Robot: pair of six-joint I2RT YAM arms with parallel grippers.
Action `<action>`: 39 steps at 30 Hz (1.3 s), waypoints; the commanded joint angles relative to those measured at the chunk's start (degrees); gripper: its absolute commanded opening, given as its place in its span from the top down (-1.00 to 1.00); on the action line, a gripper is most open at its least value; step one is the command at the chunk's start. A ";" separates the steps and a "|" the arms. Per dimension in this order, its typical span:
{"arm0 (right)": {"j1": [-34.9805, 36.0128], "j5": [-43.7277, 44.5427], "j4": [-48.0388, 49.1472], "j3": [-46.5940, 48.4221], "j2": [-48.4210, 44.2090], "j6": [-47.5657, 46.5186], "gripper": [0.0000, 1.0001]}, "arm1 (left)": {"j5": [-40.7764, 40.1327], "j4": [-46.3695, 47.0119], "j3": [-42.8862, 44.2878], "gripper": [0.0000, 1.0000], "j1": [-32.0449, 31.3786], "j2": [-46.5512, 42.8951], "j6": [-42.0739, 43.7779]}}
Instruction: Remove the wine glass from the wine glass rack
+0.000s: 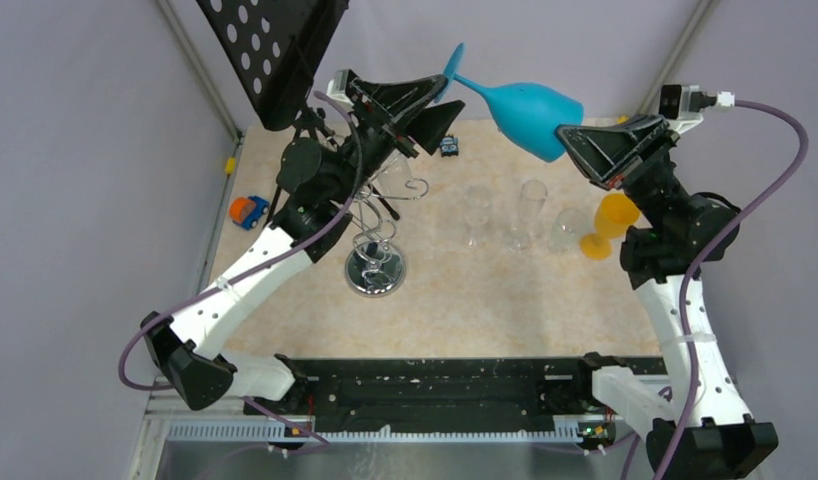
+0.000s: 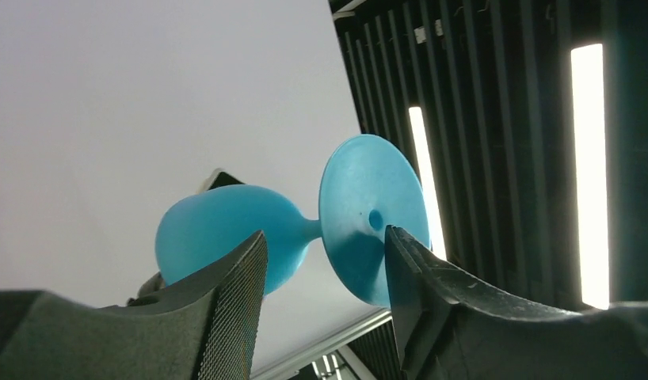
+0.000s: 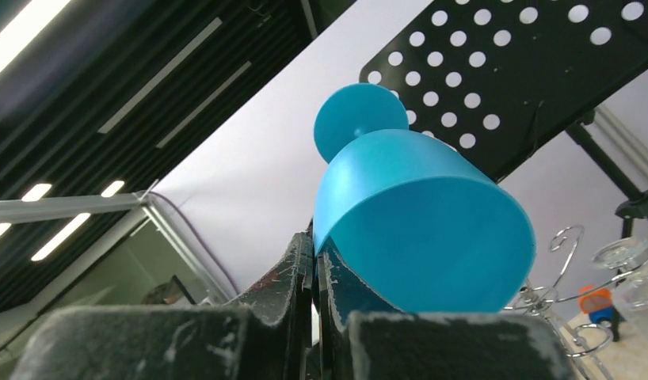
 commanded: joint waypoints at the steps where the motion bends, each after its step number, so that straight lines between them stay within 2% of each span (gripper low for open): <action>1: 0.53 1.81 -7.34 4.61 -1.21 -7.71 1.00 | 3.72 -4.52 -0.40 -0.24 -0.50 -3.39 8.53; 5: 0.54 4.16 -22.17 9.17 -2.90 -16.95 1.00 | 3.51 -13.55 -0.17 -0.35 -0.50 -6.43 17.65; 9: 0.53 7.03 -42.74 16.13 -3.65 -29.21 1.00 | 2.68 -21.41 -0.16 -0.36 -0.50 -8.93 26.16; 14: 0.55 10.82 -63.41 24.16 -3.10 -43.22 1.00 | 2.73 -33.10 3.48 -0.36 -0.50 -9.85 37.42; 18: 0.51 14.47 -76.22 28.73 -2.63 -52.73 1.00 | -0.07 -42.50 6.70 -0.36 -0.52 -10.01 43.58; 23: 0.51 18.10 -94.32 35.73 0.21 -63.85 1.00 | -4.15 -47.98 9.27 -0.37 -0.50 -10.58 49.18; 29: 0.50 12.62 -107.95 39.81 4.20 -74.70 1.00 | -8.36 -56.93 15.93 -0.37 -0.50 -8.84 56.58; 35: 2.17 2.58 -108.51 33.58 3.60 -76.95 1.00 | -14.45 -61.04 19.05 -0.39 -0.50 -8.35 60.97; 37: 4.23 3.94 -111.57 33.03 4.86 -78.99 1.00 | -15.97 -62.02 19.86 -0.40 -0.50 -8.15 62.13; 39: 6.09 10.07 -115.76 33.13 6.24 -80.87 1.00 | -16.86 -62.72 20.54 -0.40 -0.48 -7.68 63.07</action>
